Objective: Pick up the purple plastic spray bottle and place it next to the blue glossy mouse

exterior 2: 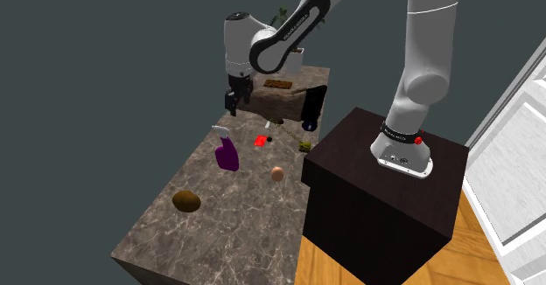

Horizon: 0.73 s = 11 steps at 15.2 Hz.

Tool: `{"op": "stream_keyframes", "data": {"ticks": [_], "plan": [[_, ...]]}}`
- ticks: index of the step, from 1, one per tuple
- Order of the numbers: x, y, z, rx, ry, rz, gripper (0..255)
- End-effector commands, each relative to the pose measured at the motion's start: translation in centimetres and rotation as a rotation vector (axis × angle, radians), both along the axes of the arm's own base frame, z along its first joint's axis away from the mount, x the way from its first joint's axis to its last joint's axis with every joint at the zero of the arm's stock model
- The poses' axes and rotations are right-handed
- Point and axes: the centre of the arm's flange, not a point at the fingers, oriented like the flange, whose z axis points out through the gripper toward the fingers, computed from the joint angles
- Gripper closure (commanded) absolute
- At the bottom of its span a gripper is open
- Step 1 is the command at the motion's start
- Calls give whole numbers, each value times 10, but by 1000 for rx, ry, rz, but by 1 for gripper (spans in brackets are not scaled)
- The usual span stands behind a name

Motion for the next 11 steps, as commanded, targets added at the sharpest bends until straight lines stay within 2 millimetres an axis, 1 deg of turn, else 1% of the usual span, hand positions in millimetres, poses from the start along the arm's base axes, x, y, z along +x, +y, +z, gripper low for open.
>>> {"op": "stream_keyframes", "data": {"ticks": [1, 6, 7, 11], "plan": [[6, 21, -13, 3, -6, 19, 0], [23, 73, -46, 10, -20, 68, 0], [25, 77, -49, 11, -21, 72, 0], [28, 78, -70, 11, -21, 72, 0]]}}
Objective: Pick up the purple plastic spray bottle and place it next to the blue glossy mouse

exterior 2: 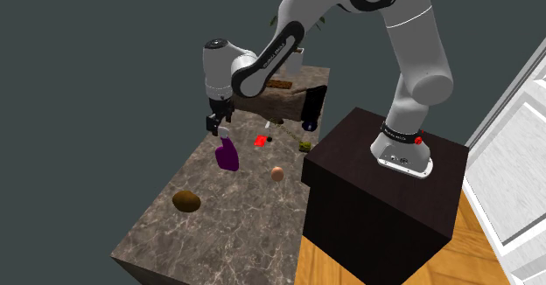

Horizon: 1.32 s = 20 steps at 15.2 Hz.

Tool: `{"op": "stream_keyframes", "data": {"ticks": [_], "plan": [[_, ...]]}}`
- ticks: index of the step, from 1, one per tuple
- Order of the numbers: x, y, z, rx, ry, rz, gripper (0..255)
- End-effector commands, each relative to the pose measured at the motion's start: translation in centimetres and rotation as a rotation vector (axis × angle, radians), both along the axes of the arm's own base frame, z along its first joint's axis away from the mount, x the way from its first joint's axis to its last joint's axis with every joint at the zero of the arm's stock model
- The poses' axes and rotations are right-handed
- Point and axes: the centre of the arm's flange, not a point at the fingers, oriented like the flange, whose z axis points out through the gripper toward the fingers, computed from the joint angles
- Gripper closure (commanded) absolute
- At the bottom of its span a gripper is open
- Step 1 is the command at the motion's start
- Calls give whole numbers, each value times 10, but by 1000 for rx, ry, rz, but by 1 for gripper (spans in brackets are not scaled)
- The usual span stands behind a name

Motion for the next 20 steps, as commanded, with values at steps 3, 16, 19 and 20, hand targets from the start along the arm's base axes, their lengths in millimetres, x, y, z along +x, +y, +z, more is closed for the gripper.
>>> {"op": "stream_keyframes", "data": {"ticks": [3, 16, 19, 20], "plan": [[5, 1, -24, 0, -1, 0, 0], [5, 1, -24, 0, -1, 0, 255], [5, 1, -24, 0, -1, 0, 255], [5, 1, -24, 0, -1, 0, 255]]}}
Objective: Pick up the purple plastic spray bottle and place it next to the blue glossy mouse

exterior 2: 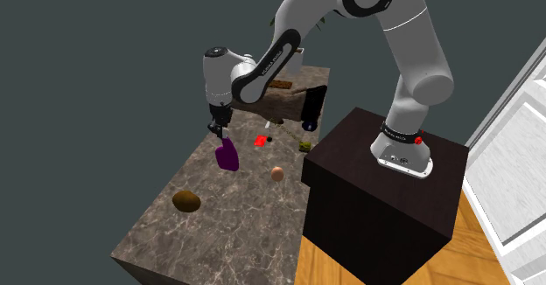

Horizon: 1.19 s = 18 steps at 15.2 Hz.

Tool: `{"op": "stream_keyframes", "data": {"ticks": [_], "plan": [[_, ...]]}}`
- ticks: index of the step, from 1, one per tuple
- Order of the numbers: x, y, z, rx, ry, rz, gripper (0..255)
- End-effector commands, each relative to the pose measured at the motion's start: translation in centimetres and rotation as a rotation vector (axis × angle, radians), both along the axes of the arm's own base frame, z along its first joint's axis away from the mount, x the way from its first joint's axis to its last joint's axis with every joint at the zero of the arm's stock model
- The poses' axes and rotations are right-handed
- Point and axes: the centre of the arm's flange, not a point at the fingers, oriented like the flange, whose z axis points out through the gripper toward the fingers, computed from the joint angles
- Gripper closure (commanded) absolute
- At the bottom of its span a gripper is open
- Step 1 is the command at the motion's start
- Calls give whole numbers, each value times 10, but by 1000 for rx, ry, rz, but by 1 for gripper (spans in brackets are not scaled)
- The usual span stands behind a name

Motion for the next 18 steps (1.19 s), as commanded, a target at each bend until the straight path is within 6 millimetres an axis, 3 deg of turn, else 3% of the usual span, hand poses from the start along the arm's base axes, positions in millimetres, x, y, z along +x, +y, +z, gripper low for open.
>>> {"op": "stream_keyframes", "data": {"ticks": [1, 18], "plan": [[0, 0, 0, 0, 0, 0, 255], [0, 0, 90, 0, 0, 0, 255]]}}
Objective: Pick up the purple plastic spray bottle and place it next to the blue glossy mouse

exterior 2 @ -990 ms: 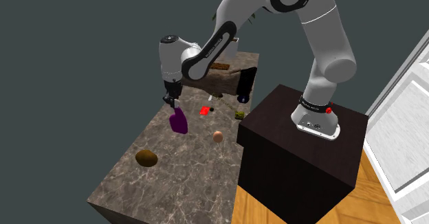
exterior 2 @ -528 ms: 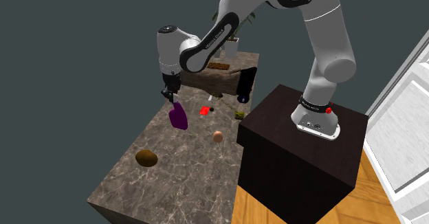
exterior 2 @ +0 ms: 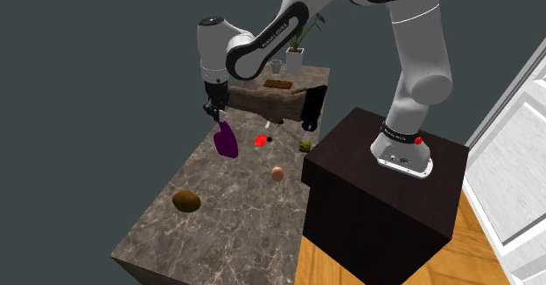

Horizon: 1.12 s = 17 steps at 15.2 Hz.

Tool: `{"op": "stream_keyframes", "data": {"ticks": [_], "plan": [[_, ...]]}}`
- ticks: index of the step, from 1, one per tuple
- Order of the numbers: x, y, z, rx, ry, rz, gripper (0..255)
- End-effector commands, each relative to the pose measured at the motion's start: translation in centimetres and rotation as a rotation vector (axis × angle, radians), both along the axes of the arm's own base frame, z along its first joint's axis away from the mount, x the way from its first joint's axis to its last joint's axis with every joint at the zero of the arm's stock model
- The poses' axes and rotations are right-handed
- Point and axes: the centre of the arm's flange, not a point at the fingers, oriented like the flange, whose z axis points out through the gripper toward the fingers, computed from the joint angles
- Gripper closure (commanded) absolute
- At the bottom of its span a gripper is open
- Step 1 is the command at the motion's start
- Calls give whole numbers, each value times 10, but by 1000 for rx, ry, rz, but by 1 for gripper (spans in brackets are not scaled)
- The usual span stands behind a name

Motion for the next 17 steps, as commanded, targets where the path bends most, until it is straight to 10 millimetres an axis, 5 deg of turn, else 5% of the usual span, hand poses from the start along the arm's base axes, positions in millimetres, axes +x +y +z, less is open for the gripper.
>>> {"op": "stream_keyframes", "data": {"ticks": [1, 17], "plan": [[0, 0, 11, 0, 0, 0, 255], [0, 0, 96, 0, 0, 0, 255]]}}
